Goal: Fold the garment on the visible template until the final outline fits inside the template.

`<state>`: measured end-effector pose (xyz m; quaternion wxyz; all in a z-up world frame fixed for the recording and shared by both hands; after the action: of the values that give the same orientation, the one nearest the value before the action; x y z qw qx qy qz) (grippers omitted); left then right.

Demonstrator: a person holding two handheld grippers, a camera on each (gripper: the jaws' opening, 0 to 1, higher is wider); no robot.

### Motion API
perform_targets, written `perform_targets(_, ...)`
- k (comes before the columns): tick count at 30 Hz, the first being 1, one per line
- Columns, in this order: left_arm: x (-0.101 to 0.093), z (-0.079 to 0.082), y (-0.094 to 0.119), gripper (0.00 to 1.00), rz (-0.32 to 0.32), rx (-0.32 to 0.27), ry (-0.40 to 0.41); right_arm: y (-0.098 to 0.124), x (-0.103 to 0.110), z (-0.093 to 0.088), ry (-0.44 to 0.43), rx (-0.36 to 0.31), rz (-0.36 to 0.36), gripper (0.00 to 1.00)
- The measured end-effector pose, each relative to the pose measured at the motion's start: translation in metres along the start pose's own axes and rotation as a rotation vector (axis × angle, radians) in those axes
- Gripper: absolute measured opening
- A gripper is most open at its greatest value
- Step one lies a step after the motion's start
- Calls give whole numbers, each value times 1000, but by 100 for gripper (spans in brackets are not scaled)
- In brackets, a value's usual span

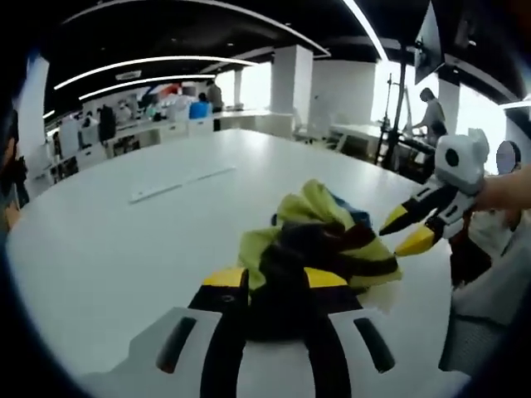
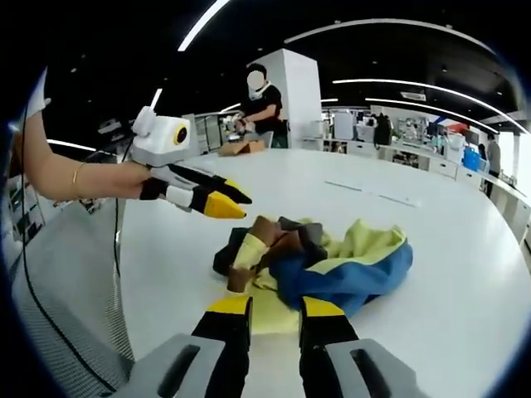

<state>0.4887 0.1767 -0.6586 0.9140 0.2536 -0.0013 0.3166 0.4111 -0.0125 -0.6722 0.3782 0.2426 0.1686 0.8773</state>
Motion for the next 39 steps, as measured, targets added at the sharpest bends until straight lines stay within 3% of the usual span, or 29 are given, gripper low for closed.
perform_targets(19, 8, -9, -38, 19, -72, 50, -56, -7, -3, -3, 3, 16, 4, 14)
perform_targets(29, 10, -13, -49, 13, -100, 51, -32, -8, -5, -2, -20, 7, 7, 11)
perform_targets(39, 9, -18, -53, 8, -114, 76, -62, -11, -4, -3, -15, 14, 17, 10)
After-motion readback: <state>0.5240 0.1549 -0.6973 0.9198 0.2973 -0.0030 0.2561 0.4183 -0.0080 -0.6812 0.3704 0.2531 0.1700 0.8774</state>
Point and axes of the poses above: the point that each gripper's makers call its tool centre point, and the gripper's own axes: y roughly backward along the fingers, x roughly to its left, z roughly out of its top, the point moved 6 cm from there along y, roughly backward along the fingers, and after that the axes turned 14 degrees about -y, right-handed, at the moved point
